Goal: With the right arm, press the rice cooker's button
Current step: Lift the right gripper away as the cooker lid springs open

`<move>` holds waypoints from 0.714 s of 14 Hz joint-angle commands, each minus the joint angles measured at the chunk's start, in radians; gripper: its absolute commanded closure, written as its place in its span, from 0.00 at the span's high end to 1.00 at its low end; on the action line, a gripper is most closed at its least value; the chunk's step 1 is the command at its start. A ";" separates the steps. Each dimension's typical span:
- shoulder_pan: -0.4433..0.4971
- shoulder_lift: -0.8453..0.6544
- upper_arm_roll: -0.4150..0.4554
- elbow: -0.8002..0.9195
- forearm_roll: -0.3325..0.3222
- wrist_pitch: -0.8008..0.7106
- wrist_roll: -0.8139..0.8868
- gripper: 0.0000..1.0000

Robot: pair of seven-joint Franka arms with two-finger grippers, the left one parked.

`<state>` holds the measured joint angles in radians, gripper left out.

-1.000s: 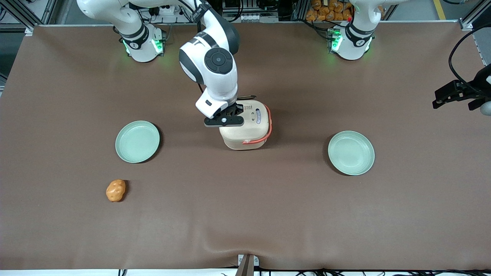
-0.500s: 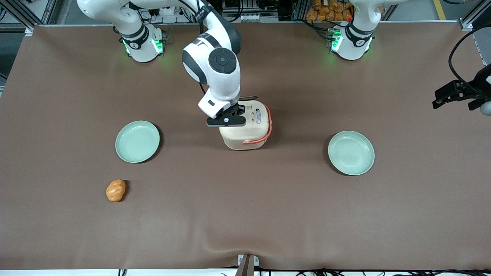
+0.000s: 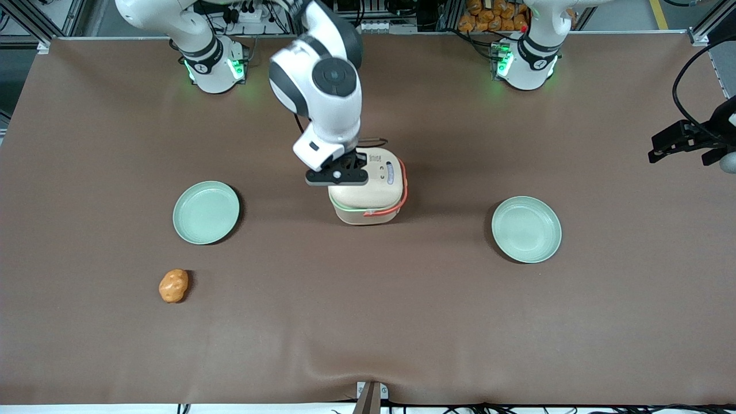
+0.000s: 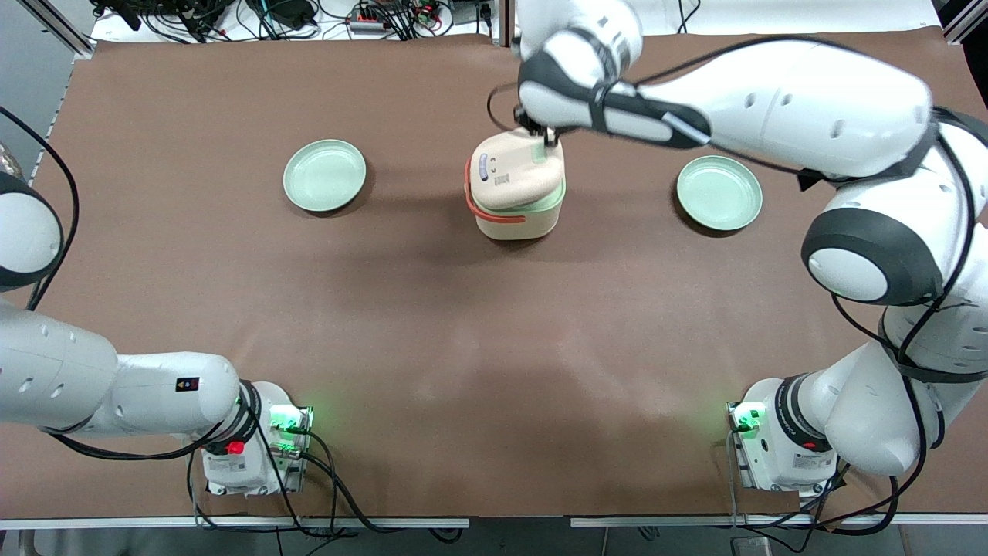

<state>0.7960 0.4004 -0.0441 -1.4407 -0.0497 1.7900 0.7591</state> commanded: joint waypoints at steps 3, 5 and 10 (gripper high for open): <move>-0.102 -0.086 -0.003 0.158 -0.003 -0.185 -0.007 1.00; -0.155 -0.145 -0.005 0.158 -0.004 -0.243 -0.094 1.00; -0.401 -0.245 -0.005 0.158 -0.004 -0.415 -0.361 1.00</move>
<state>0.4815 0.1956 -0.0672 -1.2682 -0.0524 1.4229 0.4730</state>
